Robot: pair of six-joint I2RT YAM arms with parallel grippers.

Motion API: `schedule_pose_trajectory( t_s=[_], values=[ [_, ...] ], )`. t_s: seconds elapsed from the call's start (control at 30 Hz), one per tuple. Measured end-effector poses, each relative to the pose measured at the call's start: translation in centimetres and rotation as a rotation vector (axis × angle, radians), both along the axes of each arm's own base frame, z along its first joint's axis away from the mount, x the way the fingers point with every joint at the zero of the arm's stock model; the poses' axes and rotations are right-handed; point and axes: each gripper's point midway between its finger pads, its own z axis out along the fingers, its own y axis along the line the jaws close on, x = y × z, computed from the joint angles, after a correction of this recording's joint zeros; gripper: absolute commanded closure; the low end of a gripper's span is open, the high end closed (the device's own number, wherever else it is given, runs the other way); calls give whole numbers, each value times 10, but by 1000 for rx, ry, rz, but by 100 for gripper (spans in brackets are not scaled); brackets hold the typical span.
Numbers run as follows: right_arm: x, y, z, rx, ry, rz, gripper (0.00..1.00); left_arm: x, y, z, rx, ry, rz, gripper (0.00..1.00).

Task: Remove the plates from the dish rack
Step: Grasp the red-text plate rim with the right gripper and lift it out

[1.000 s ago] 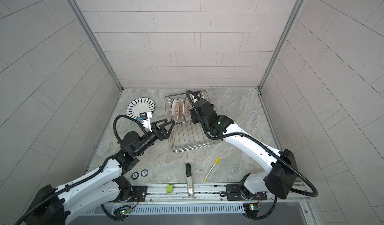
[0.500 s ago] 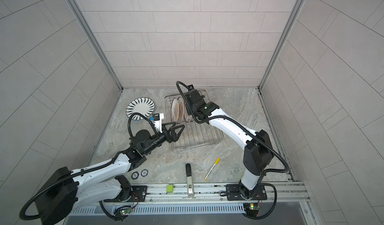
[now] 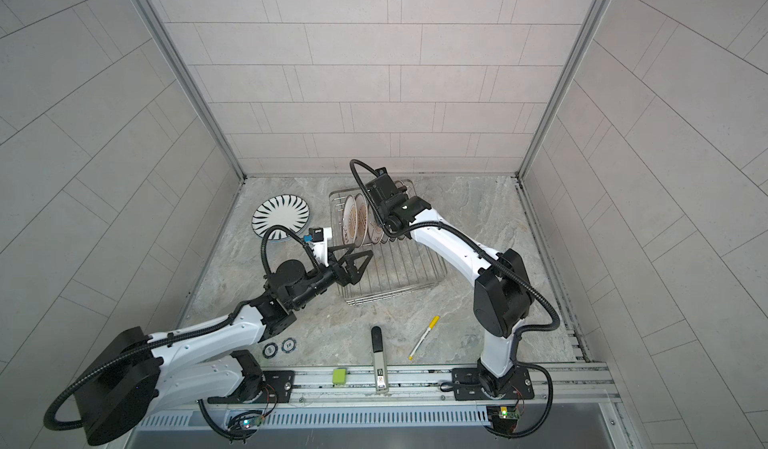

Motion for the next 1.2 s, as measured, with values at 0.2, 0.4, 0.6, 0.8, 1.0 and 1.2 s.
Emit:
schedule_pose_trajectory(
  t_s=[0.2, 0.4, 0.6, 0.8, 1.0, 1.2],
  values=[
    [9, -1, -9, -25, 3, -31, 82, 0, -1, -2, 6, 0, 4, 1],
    [17, -1, -14, -41, -1, -56, 83, 5, 7, 1, 2, -33, 54, 1],
    [20, -2, -18, -54, -4, -77, 82, 9, 15, 1, 1, -39, 105, 1],
    [24, 3, -24, -66, -3, -81, 84, 7, 21, 11, -18, -63, 120, 1],
    [27, 3, -25, -111, -25, -126, 91, 8, 24, 9, -15, -64, 138, 1],
    [25, 1, -23, -159, -44, -157, 92, 9, 26, 10, -20, -68, 149, 1]
  ],
)
